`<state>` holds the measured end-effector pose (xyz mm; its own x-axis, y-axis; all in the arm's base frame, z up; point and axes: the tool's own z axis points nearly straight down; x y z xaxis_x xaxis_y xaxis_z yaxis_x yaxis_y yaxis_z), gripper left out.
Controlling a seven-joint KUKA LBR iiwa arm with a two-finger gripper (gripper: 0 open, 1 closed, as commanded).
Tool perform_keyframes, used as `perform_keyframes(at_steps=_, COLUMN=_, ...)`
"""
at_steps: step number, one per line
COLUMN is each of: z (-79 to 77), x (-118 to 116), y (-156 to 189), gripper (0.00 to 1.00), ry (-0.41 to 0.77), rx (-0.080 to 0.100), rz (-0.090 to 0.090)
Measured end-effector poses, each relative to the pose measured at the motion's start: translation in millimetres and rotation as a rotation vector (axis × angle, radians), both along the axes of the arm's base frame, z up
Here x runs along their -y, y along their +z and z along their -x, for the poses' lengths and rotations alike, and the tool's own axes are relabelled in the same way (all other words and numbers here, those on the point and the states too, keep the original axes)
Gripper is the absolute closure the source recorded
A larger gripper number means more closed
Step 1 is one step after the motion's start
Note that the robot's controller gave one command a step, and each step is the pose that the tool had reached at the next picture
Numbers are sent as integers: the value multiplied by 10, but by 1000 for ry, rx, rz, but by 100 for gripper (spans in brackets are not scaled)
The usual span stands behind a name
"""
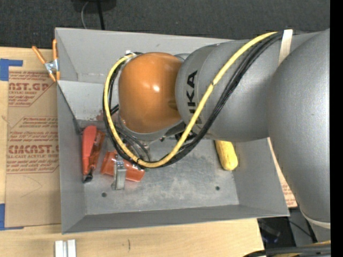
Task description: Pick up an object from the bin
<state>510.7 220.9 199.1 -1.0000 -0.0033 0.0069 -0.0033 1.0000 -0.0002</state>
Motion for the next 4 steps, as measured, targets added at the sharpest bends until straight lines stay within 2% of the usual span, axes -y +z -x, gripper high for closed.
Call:
perform_keyframes(at_steps=1, z=-21, x=13, y=45, gripper=0, ry=-3, rx=7, rz=-2)
perform_keyframes(at_steps=2, z=-78, x=244, y=-597, gripper=0, ry=-76, rx=9, rz=-3)
perform_keyframes(at_steps=3, z=-75, x=365, y=-778, gripper=0, ry=-155, rx=6, rz=-3)
perform_keyframes(at_steps=4, z=-137, x=510, y=-689, gripper=0, ry=-249, rx=10, rz=-5)
